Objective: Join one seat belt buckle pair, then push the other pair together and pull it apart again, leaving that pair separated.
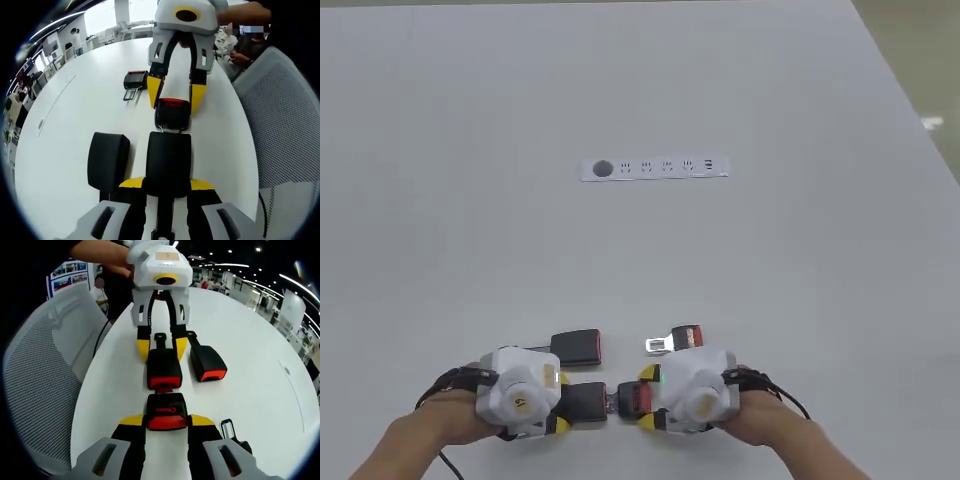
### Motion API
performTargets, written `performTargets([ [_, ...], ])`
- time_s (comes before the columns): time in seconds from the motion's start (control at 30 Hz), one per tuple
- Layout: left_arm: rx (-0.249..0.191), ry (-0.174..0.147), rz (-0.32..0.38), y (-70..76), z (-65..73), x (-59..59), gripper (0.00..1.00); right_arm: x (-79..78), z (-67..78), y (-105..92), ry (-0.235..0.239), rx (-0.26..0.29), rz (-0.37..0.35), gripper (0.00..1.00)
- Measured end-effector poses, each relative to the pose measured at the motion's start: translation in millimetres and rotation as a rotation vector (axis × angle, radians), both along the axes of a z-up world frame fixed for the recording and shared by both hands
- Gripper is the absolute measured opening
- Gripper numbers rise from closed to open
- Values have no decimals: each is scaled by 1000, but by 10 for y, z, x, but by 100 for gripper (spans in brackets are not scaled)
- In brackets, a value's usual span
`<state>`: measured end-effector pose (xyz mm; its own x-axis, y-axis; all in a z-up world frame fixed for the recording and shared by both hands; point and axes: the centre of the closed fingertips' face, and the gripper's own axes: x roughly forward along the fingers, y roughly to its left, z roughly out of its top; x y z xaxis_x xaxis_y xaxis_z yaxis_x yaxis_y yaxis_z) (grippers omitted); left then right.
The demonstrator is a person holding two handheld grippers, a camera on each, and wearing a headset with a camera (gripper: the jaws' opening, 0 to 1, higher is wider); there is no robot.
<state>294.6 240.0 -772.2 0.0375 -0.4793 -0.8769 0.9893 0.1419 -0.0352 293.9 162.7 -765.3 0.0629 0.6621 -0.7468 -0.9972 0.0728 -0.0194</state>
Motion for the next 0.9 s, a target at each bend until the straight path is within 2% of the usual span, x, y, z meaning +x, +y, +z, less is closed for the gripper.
performTargets([
  [0.37,2,2,7,0,0,-1,31,11,-38,57,10,3,-10,27],
  [0.4,4,-1,-7,0,1,-9,31,40,-83,-49,30,-45,-92,27],
  [0.43,2,4,10,-1,1,-12,31,50,-72,17,8,-20,-14,27],
  [0.5,2,1,4,-4,-4,-11,31,24,-37,32,13,-13,-26,27],
  [0.7,6,0,-3,-2,-18,-13,31,11,-119,49,11,-13,-13,27],
  [0.77,7,-1,-6,-1,-22,-13,31,7,-31,48,3,-10,-16,28],
  [0.9,14,-3,-24,5,-22,-16,32,13,-59,42,2,-7,-15,28],
])
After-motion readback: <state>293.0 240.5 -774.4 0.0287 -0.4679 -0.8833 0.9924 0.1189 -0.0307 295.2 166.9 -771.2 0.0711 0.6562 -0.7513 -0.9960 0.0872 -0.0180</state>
